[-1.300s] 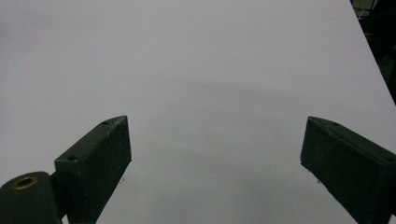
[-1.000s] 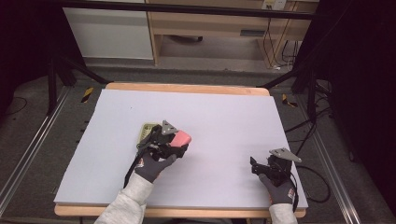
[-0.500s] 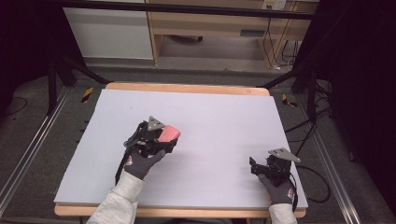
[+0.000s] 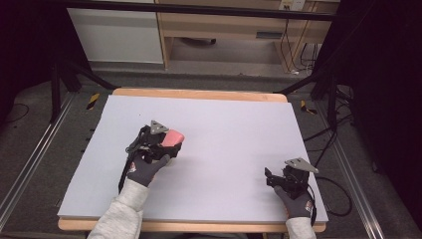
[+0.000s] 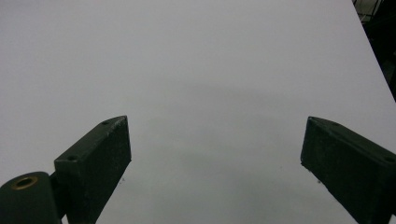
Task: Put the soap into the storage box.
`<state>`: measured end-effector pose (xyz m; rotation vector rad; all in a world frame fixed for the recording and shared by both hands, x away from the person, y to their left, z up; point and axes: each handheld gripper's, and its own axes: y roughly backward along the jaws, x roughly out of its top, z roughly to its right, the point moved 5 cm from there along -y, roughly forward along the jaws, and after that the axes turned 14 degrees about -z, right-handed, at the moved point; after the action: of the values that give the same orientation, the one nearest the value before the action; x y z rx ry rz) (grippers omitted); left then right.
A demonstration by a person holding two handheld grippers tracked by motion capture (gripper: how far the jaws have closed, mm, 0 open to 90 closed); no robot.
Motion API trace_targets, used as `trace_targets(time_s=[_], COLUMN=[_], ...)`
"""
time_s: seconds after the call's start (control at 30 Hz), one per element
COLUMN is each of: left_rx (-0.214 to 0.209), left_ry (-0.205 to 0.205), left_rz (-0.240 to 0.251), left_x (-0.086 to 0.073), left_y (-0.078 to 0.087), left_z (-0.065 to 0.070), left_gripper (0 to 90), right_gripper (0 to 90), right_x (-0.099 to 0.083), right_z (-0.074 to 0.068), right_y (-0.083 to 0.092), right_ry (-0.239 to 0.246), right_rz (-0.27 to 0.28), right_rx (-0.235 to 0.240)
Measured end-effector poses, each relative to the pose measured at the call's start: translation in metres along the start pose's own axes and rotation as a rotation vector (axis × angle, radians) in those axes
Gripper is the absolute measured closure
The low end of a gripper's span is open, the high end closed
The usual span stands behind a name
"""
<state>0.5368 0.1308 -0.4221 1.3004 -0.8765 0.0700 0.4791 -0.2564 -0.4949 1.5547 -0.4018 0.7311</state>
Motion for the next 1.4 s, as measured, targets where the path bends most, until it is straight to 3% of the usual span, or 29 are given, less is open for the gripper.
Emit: trace_targets(time_s=[0.63,1.4], left_rx=[0.027,0.048], left_ry=[0.056,0.106], left_rz=[-0.004,-0.018], left_x=[0.002,-0.007], left_y=[-0.014,-0.027], left_z=[-0.022,-0.041], left_gripper=[37.2,37.2], right_gripper=[8.7,8.7], right_x=[0.0,0.001], right_z=[-0.001,-0.002], right_y=[0.0,-0.001], right_ry=[0.007,0.011], right_rz=[0.0,-0.001], right_rx=[-0.001,-0.003])
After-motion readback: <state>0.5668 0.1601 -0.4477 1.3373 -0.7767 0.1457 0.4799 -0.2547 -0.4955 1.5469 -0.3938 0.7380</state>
